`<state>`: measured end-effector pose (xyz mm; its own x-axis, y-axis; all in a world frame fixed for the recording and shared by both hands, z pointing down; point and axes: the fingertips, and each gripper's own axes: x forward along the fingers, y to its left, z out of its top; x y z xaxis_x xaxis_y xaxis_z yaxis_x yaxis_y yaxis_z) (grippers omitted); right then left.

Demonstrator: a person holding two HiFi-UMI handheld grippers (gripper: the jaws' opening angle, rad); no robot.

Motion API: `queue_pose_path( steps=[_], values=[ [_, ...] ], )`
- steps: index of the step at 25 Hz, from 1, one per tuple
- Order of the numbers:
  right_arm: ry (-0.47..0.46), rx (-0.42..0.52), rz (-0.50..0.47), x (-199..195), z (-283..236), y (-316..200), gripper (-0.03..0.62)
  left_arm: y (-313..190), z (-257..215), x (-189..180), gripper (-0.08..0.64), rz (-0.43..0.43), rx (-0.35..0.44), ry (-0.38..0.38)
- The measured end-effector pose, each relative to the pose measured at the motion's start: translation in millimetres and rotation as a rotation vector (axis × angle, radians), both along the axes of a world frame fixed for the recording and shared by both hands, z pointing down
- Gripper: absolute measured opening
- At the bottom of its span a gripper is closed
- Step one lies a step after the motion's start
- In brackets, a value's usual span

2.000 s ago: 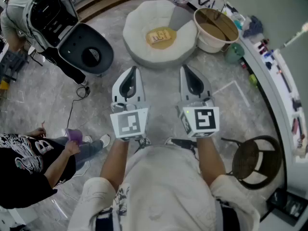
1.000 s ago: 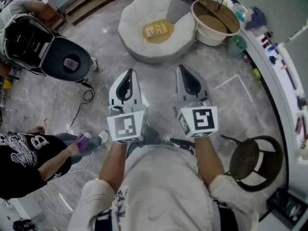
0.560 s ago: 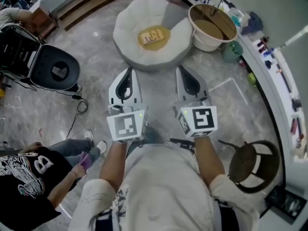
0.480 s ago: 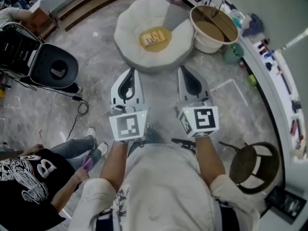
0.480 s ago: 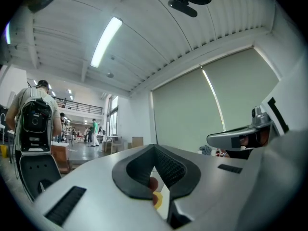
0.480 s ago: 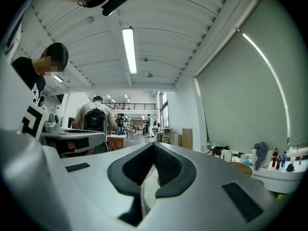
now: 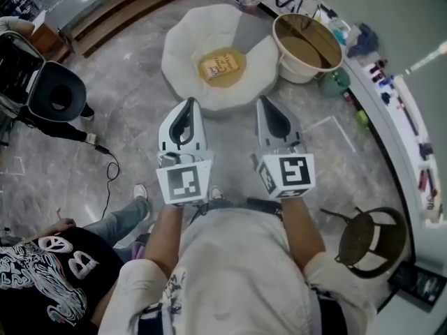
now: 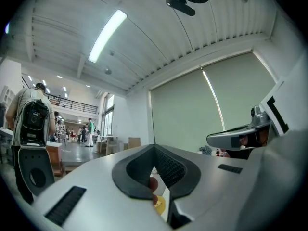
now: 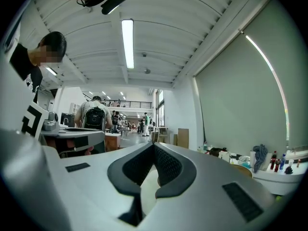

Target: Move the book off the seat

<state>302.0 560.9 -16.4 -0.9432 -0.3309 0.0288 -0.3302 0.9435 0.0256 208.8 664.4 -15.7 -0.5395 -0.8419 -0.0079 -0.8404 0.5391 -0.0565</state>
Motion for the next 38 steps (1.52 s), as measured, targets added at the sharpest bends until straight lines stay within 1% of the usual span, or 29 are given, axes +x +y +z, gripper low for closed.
queue_pose_path(
  steps=[5, 10, 15, 22, 26, 31, 34, 38],
  values=[
    [0.006, 0.000, 0.015, -21.9, 7.9, -12.2, 0.005, -16.3, 9.6, -24.5, 0.002, 0.024, -0.007, 0.003],
    [0.012, -0.027, 0.022, -48.8, 18.6, -46.6, 0.005, -49.1, 19.3, -49.9, 0.002, 0.035, -0.025, 0.009],
    [0.003, -0.044, -0.001, -92.5, 24.7, -90.2, 0.005, -91.6, 22.9, -86.3, 0.002, 0.027, -0.043, 0.003],
    [0.006, -0.056, -0.007, -148.6, 20.2, -173.8, 0.005, -173.4, 18.1, -141.9, 0.002, 0.022, -0.059, 0.008],
    [0.008, -0.075, 0.005, -167.2, 22.0, -218.6, 0.005, -219.7, 18.7, -162.7, 0.002, 0.032, -0.076, 0.014],
    [0.017, -0.102, 0.002, -185.0, 29.8, -268.0, 0.005, -271.9, 21.4, -178.4, 0.002, 0.041, -0.089, 0.018],
    [0.019, -0.112, 0.001, -196.4, 33.0, -288.1, 0.005, -290.7, 23.9, -188.8, 0.002, 0.040, -0.099, 0.018],
    [0.024, -0.119, 0.002, -214.3, 37.2, -302.2, 0.005, -302.8, 28.1, -209.1, 0.002, 0.029, -0.099, 0.024]
  ],
)
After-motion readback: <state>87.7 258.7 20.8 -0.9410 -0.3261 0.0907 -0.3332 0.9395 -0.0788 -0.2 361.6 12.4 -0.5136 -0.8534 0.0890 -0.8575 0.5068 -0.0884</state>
